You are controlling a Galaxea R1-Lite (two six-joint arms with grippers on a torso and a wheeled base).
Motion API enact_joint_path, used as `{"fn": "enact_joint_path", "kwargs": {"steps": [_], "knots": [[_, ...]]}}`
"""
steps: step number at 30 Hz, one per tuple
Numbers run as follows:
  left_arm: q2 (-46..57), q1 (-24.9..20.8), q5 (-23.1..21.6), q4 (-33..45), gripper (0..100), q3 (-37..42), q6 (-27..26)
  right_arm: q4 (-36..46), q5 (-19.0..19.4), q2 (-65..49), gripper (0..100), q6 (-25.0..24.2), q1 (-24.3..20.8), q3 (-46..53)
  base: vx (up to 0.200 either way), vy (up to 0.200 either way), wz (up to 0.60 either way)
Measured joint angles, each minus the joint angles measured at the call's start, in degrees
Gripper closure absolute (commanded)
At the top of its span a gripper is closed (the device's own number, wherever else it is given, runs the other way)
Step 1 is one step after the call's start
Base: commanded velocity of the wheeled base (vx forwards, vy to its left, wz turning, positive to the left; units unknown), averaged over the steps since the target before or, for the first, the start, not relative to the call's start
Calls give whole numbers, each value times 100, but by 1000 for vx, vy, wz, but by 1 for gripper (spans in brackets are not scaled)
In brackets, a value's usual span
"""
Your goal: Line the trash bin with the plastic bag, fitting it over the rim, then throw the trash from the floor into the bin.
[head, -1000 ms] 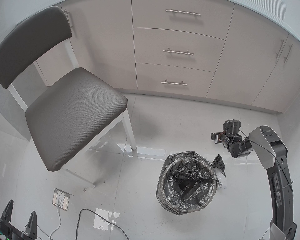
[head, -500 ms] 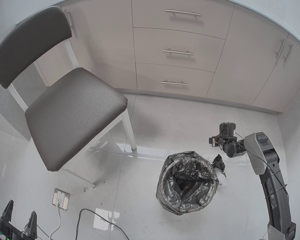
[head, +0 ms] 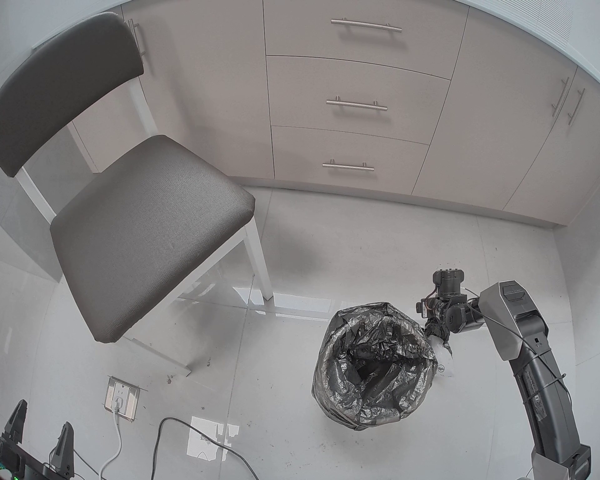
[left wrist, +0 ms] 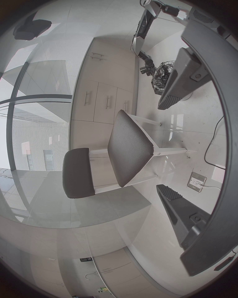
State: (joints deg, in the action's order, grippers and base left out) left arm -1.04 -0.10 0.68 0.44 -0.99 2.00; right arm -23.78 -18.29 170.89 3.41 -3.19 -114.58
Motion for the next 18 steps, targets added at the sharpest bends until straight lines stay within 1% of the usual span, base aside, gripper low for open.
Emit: {"fn": "enact_joint_path", "kwargs": {"steps": [12,18], "knots": [[0,0,0,0,0,-5,-1,257,-13,296,0,6,88,-5,0,0,0],[0,0,0,0,0,0,-1,512,-145,513,0,9,146,-5,0,0,0]]}}
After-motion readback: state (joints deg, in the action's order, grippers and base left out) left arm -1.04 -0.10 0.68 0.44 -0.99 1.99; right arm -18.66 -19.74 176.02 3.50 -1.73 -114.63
